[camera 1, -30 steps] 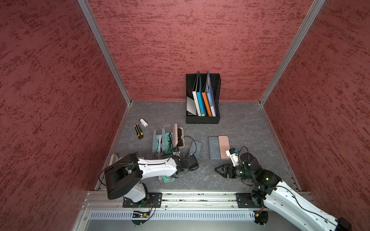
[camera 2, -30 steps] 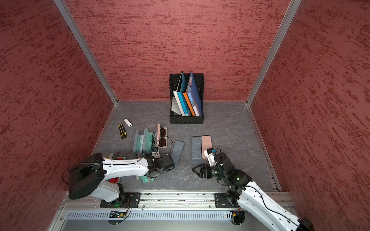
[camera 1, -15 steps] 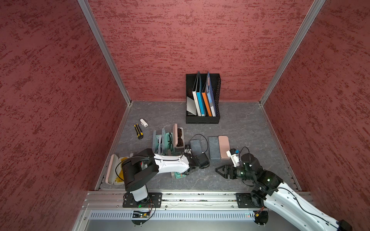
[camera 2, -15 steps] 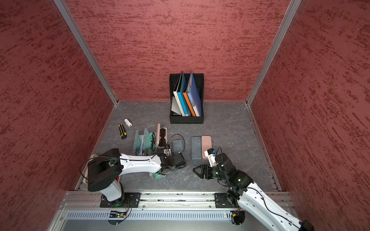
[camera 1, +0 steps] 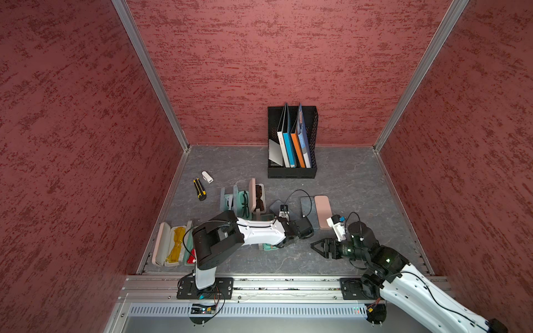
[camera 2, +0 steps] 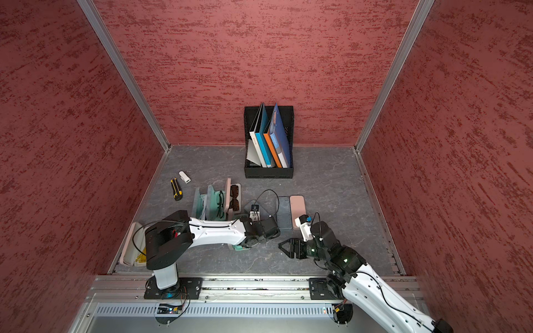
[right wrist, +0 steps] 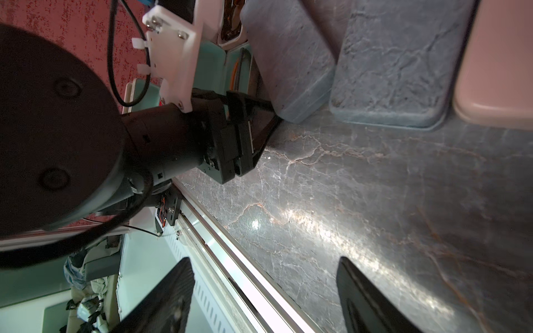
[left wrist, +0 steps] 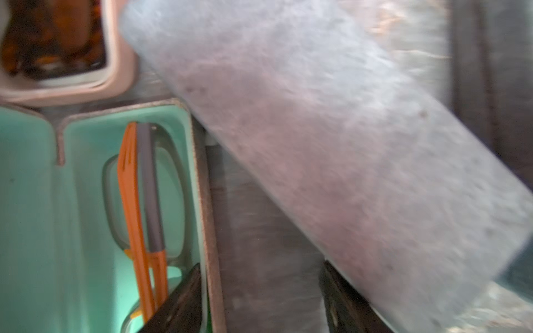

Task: Close the glasses case
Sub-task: Move the glasses case to the center of the board.

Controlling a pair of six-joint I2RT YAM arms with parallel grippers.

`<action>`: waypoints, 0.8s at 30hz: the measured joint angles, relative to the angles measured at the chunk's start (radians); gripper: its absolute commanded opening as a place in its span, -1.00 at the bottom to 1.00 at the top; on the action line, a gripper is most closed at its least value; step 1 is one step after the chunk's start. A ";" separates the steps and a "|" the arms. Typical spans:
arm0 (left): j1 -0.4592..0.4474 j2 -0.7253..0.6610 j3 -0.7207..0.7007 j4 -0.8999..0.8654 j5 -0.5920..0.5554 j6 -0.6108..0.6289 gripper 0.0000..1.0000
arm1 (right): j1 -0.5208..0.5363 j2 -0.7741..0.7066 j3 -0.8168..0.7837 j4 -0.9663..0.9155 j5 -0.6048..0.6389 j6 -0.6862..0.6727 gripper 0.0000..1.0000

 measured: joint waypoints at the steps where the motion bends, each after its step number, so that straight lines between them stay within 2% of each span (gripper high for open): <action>1: -0.007 0.005 0.005 0.004 -0.002 0.007 0.24 | 0.000 0.000 0.000 -0.002 0.000 0.000 0.55; 9: -0.046 0.019 0.014 0.028 -0.023 0.018 0.25 | 0.000 -0.002 0.000 -0.003 0.000 0.000 0.55; 15: -0.092 -0.014 -0.027 0.048 -0.030 -0.013 0.48 | 0.000 0.008 -0.002 0.003 -0.003 0.000 0.55; 24: -0.188 -0.115 -0.048 -0.063 -0.003 -0.090 0.61 | 0.003 0.066 -0.006 0.053 -0.024 0.015 0.52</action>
